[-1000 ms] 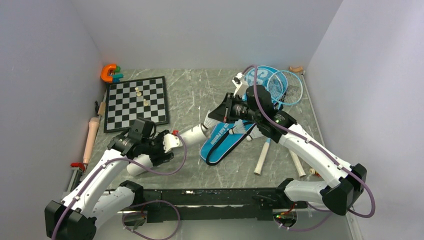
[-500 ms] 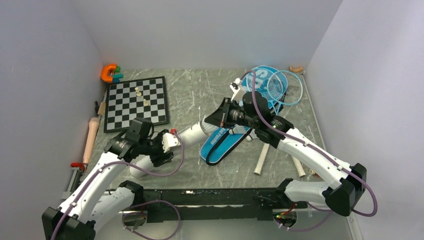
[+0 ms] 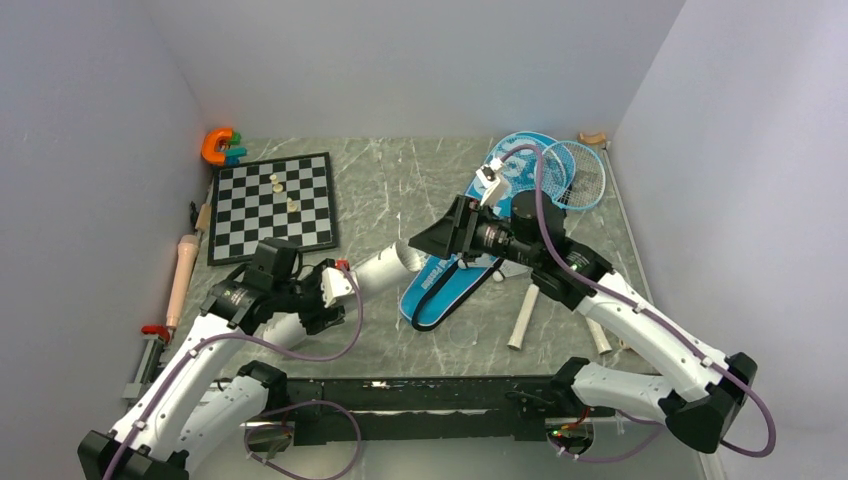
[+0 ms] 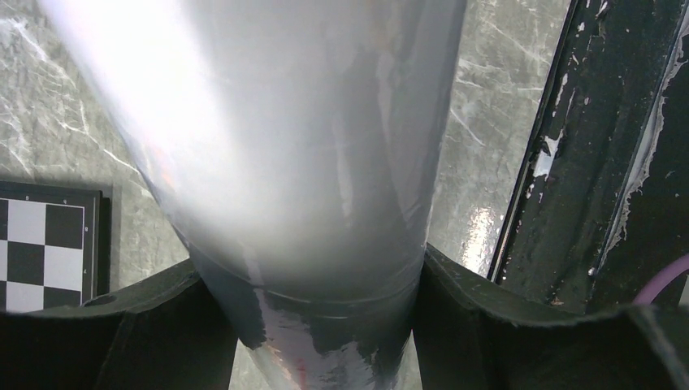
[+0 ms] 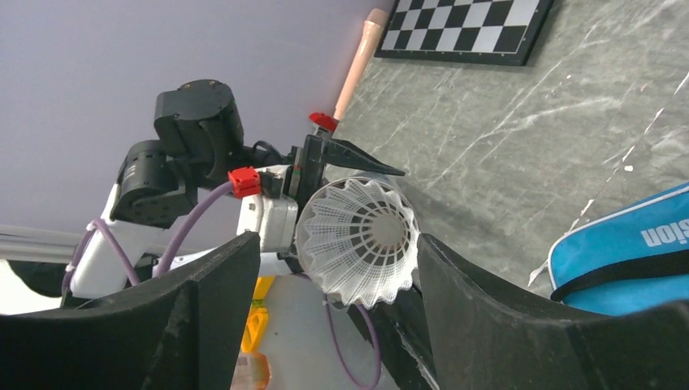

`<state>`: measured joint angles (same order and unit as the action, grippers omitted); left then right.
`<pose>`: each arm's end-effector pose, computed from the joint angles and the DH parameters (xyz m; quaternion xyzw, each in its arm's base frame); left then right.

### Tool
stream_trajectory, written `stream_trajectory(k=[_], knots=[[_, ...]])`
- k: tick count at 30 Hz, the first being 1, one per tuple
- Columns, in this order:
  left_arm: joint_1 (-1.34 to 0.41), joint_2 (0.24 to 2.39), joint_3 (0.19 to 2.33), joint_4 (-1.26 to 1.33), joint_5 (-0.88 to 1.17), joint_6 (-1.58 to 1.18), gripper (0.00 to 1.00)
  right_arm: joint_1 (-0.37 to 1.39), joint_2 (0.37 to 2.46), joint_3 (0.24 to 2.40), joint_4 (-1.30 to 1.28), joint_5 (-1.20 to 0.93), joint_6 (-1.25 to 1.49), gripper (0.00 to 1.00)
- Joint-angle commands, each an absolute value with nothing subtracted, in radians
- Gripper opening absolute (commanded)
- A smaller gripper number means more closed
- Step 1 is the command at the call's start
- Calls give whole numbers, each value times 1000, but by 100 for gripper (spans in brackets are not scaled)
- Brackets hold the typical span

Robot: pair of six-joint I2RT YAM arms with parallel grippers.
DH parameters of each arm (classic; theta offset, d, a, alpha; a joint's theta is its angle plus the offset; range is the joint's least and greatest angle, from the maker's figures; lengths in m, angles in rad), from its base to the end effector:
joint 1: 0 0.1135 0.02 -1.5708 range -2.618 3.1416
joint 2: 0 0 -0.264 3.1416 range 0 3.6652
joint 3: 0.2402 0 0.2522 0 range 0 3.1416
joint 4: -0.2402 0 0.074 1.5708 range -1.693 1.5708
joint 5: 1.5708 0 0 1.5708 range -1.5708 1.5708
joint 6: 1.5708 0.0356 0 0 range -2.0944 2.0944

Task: Pack up the badminton gear

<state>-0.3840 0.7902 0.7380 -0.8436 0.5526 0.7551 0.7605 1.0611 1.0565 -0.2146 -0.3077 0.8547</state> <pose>0.1294 -0.0725 0.2668 0.5656 0.7158 -0.1942 0.3606 0.1677 0.1745 0.3793 -0.0594 0.7746 0.5293 0.3409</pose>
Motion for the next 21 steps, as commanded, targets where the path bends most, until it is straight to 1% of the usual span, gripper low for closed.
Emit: stream_trajectory(k=[1, 9, 12, 19, 21], knots=[[-387, 794, 792, -821, 602, 761, 11, 750, 992, 1119, -263, -300, 804, 75], [-388, 799, 816, -834, 615, 763, 11, 701, 960, 1131, -344, -241, 750, 76], [-387, 800, 817, -840, 615, 773, 11, 696, 992, 1129, -385, -218, 726, 76], [-387, 802, 835, -843, 622, 772, 11, 698, 1041, 1069, -327, -268, 732, 75], [-387, 805, 838, -844, 625, 773, 11, 698, 1049, 1060, -317, -284, 730, 73]])
